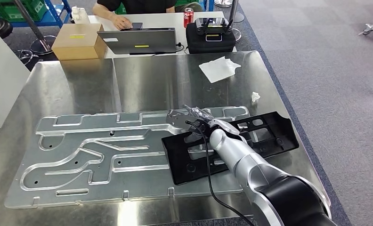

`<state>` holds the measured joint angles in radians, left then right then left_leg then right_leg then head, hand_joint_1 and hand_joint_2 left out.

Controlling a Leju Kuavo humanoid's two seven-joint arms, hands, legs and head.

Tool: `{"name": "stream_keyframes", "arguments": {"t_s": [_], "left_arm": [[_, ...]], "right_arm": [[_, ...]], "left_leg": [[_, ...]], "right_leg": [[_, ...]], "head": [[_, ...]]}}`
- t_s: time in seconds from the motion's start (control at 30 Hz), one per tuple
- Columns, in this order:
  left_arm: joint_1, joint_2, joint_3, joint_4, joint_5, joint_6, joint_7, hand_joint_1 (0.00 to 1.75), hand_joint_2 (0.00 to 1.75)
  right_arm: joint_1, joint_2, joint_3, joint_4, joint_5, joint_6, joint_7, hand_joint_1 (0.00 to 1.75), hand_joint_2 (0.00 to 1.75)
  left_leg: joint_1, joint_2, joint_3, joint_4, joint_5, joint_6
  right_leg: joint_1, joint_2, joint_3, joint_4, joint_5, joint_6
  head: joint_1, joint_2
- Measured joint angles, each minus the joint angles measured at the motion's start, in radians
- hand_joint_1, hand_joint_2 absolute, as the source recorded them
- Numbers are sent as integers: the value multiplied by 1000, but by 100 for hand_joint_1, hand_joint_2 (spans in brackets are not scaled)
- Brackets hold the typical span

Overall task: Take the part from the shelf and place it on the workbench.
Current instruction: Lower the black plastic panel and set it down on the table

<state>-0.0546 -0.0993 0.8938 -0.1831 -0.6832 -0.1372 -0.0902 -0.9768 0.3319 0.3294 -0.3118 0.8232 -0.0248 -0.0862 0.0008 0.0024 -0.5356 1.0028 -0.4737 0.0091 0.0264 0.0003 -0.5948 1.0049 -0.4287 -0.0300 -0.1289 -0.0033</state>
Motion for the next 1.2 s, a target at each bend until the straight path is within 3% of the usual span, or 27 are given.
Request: {"name": "stream_keyframes", "arguments": {"t_s": [0.67,0.8,1.2], "left_arm": [[-1,0,1,0,0,-6,-10,0,175],[1,-1,4,0,2,-6,-17,0,175],[3,-11,27,0,6,1,-41,0,175]], "right_arm": [[-4,-5,-12,0,23,2,6,0,175],[-11,-9,-30,-13,-33,-22,-37,0,175],[-203,-32,-120,-55,-93,-11,-50,0,175]], "left_leg": [[0,0,0,0,0,0],[0,1,0,0,0,0],[0,1,-1,0,0,0]], "right_leg": [[0,0,0,0,0,0],[0,0,0,0,0,0],[0,1,-1,0,0,0]], "head": [[0,0],[0,0],[0,0]]}}
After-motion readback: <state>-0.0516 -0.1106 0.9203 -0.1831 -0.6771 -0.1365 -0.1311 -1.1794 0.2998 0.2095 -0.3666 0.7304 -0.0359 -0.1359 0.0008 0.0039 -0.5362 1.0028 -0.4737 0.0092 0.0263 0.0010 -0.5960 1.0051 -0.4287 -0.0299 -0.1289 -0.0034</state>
